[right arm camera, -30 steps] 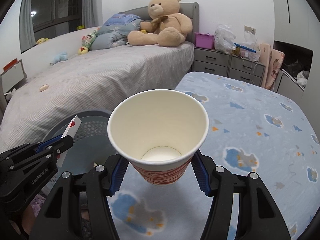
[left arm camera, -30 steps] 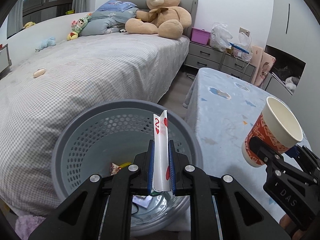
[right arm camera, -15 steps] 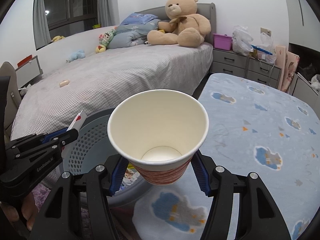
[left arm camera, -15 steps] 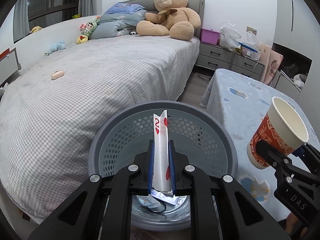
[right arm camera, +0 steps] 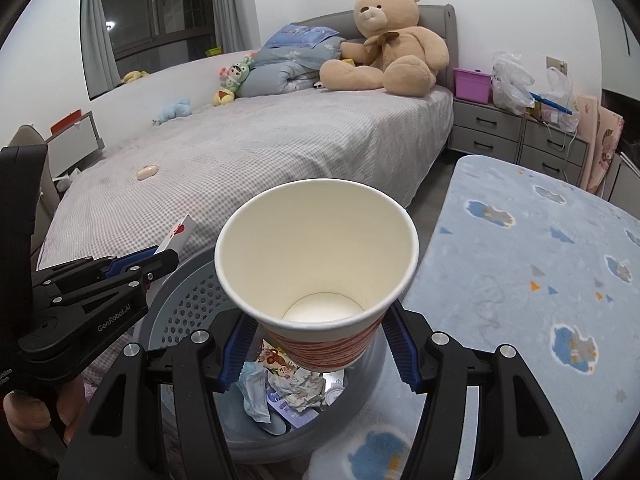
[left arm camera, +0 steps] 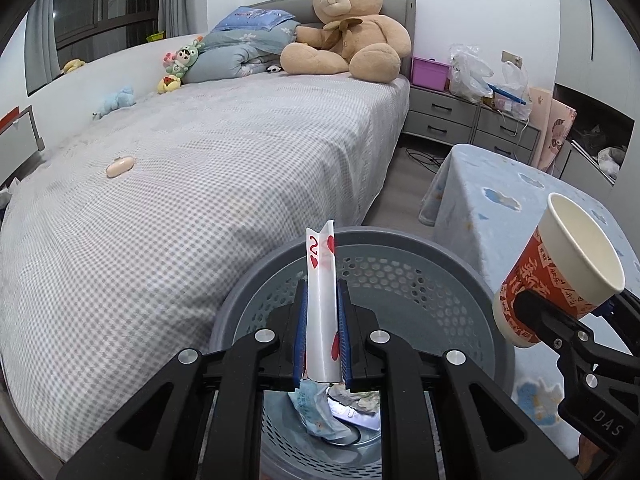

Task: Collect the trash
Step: 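Carry the strip and cup over the basket and open both tools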

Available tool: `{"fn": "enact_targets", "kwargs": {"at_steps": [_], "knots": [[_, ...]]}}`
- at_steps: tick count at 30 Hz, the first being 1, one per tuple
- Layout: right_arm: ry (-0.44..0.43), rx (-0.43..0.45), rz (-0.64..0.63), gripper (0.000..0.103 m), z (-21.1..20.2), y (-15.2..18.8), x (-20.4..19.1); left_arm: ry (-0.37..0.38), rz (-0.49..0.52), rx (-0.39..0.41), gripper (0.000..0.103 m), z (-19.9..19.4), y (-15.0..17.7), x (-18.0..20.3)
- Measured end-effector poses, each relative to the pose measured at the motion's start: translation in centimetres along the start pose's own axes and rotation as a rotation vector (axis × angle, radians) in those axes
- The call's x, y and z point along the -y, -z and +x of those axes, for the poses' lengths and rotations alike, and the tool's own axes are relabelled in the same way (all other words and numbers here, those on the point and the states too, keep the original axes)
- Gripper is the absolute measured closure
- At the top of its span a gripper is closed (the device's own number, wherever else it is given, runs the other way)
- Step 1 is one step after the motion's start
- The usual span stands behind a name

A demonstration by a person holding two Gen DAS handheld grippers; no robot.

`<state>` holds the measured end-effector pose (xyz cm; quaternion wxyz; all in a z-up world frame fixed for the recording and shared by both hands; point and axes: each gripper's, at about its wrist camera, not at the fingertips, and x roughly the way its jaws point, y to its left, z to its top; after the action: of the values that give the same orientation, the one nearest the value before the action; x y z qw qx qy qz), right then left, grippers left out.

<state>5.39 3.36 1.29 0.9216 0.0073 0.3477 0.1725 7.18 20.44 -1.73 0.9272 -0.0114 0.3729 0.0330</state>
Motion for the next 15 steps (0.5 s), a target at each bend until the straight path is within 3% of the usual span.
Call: {"fn": "enact_targets", "kwargs": {"at_steps": [15], "knots": [[-0.03, -0.084, -0.006, 0.044, 3.1, 1.2, -0.5, 0.03, -0.023, -0.088, 0.09, 3.0, 1.0, -0.5]]}}
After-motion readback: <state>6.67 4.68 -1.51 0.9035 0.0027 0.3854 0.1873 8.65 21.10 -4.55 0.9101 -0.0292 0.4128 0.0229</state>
